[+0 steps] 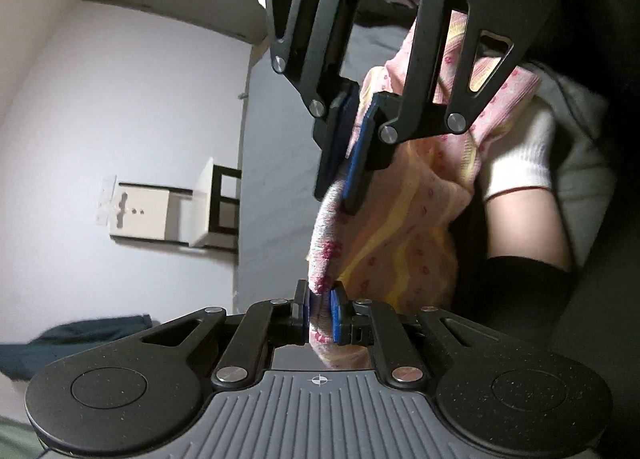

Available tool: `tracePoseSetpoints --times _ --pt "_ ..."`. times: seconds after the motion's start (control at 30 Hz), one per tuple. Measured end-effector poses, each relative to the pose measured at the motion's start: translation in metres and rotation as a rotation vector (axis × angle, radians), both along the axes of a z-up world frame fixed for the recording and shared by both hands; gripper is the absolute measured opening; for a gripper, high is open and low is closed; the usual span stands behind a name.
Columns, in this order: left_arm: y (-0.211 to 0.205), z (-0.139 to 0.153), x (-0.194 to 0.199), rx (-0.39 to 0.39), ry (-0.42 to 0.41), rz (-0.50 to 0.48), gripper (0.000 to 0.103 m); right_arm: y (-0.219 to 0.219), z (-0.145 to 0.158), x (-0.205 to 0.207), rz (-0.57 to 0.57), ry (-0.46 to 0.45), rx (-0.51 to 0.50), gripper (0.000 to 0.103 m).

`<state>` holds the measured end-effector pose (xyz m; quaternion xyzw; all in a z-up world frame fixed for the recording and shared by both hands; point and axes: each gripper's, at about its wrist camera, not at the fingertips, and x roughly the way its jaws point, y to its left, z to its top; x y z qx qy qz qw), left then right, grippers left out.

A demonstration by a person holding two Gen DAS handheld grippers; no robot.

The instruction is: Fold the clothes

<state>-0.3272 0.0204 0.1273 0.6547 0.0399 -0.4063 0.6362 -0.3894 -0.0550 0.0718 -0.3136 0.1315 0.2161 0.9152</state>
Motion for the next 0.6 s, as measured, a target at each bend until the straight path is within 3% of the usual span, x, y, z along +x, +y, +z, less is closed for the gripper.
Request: tracePoseSetpoints --times 0.17,0.3,0.4,0.43,0.47,0.6 --pt "0.008 -0.037 -0.009 0.041 0.095 0.044 0.010 0.004 -0.013 0.001 0.064 0.145 0.048 0.008" --pt "0.019 -0.039 -0.027 0.032 0.094 0.046 0.016 0.003 -0.012 0.006 0.053 0.166 0.061 0.008" --pt "0.027 -0.032 -0.034 0.004 0.067 0.023 0.051 -0.003 -0.009 0.016 0.044 0.175 0.066 0.008" --pt "0.029 -0.028 -0.038 -0.010 0.055 0.016 0.070 -0.001 -0.007 0.011 0.047 0.176 0.065 0.008" --pt "0.035 -0.022 -0.043 -0.037 0.034 0.003 0.077 0.002 -0.006 0.006 0.049 0.178 0.063 0.008" --pt "0.037 -0.013 -0.046 -0.072 0.037 -0.054 0.077 -0.004 -0.003 0.009 0.061 0.200 0.106 0.008"
